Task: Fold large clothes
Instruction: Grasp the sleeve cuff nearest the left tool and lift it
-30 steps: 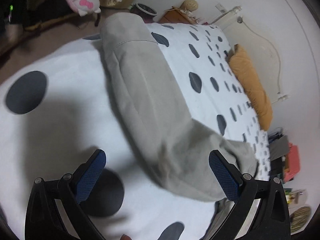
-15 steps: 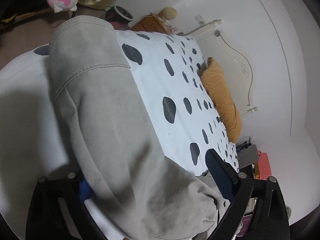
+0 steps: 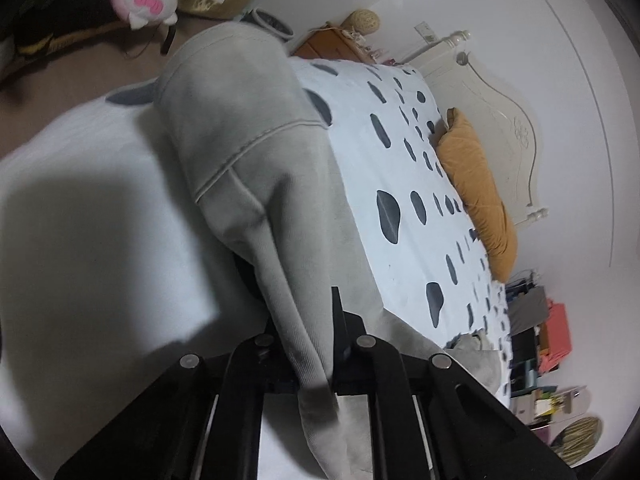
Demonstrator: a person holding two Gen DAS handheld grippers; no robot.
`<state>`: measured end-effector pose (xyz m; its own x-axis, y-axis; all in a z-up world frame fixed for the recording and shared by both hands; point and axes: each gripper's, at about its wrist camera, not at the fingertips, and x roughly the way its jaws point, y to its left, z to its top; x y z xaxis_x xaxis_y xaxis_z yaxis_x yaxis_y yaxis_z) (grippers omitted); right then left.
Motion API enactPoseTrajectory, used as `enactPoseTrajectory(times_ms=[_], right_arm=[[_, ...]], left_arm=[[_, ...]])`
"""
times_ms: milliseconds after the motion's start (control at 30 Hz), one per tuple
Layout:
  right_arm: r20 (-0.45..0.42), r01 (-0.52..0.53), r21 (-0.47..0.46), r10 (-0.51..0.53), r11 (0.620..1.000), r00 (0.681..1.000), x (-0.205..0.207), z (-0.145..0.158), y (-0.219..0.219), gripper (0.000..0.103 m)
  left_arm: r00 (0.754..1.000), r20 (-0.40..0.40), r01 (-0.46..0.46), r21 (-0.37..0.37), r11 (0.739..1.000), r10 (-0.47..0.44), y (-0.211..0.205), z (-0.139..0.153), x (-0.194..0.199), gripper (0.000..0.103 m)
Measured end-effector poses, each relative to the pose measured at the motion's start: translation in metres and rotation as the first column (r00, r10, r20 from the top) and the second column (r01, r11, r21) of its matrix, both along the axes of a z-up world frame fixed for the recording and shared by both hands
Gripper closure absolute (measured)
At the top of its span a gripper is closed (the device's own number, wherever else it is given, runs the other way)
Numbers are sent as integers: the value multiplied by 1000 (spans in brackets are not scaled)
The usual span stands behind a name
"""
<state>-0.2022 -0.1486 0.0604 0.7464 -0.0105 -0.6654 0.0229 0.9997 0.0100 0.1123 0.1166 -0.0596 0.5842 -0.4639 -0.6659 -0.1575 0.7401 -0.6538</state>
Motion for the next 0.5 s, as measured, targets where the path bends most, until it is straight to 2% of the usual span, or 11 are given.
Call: enactPoseTrajectory(times_ms=[100, 200, 267, 400, 433, 500], right_arm=[[11, 14, -31, -14, 999, 1000, 24, 2, 3, 0], [45, 103, -46, -101, 994, 994, 62, 5, -9, 0], [46, 154, -31, -153, 988, 987, 95, 1, -18, 0], [-42, 201, 57, -198, 978, 979, 179, -22, -26, 0], [-55, 205, 51, -202, 977, 978, 197, -30, -21, 0], [-73, 227, -18, -227, 974, 971, 230, -51, -6, 0]], left_arm=[[999, 51, 9, 72, 997, -13, -11, 16, -5, 98], [993, 115, 3, 141, 990, -20, -20, 36, -17, 98], [988, 153, -16, 159, 987, -8, -20, 46, -25, 98], [977, 206, -83, 165, 983, 48, -10, 59, -47, 98], [971, 227, -109, 163, 981, 70, -6, 63, -57, 98], [960, 260, -151, 159, 976, 106, 0, 69, -74, 98]])
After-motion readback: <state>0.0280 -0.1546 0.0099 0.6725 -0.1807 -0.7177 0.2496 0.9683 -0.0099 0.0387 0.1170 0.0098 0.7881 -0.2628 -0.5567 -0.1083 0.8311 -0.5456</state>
